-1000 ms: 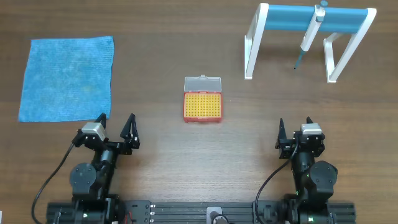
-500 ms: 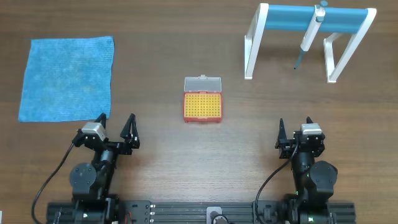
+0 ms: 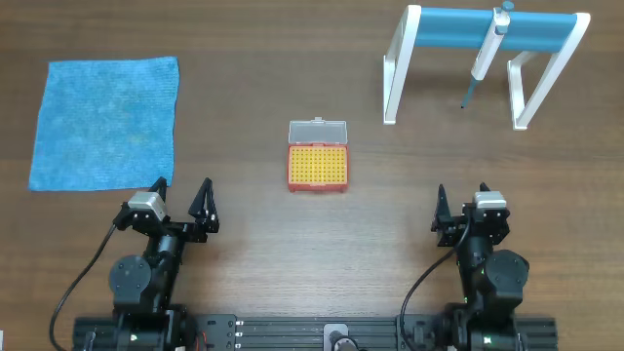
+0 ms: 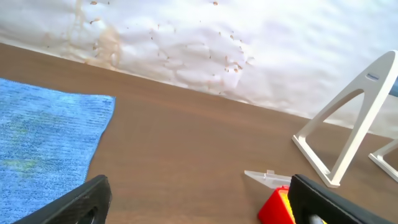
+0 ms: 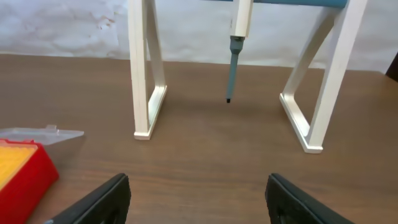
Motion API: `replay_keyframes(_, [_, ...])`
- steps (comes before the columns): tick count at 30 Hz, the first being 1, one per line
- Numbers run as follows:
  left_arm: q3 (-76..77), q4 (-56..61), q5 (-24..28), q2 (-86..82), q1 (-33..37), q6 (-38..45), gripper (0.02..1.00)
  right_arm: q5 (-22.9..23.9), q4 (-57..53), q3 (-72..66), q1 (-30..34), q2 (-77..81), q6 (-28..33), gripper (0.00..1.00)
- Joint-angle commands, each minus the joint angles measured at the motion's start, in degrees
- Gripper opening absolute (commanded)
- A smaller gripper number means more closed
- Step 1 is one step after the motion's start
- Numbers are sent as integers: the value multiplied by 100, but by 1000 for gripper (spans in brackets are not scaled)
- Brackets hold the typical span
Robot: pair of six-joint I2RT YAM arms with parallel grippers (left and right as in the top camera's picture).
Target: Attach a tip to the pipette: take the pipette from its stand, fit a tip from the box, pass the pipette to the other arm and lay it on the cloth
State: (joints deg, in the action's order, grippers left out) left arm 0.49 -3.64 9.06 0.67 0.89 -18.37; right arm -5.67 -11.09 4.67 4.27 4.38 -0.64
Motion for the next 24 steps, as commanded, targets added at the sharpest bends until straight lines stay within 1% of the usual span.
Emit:
replay_keyframes(1, [-17,-22,46,-48,24,-70,919,142,566,699,-35,1405,-181,702])
replay_keyframes(2, [-17,-22,46,-48,24,-70,921,140,765,992,-35,2070,-184,702])
replay_keyframes(5, [-17,-22,46,-48,24,-68,921,138,1178,1561,-35,3209,-155,702])
replay_keyframes(8, [-17,-22,46,-48,24,-70,919,146,1488,2315,-35,4489,256,704])
replay_keyframes(13, [-17,-22,46,-48,24,-68,921,164,1921,3486,-33,6126,269,704])
replay_keyframes(16, [-17,-22,46,-48,24,-70,921,162,1958,4044,4,6811,269,704])
replay_keyframes(21, [-17,-22,46,-48,24,-70,921,170,2455,4166,101,7329,269,704])
replay_keyframes(23, [-17,-22,46,-48,24,-70,921,361,2608,4166,133,7442,267,704])
replay_keyframes(24, [-17,-22,46,-48,24,-70,921,570,2673,4166,133,7501,267,704])
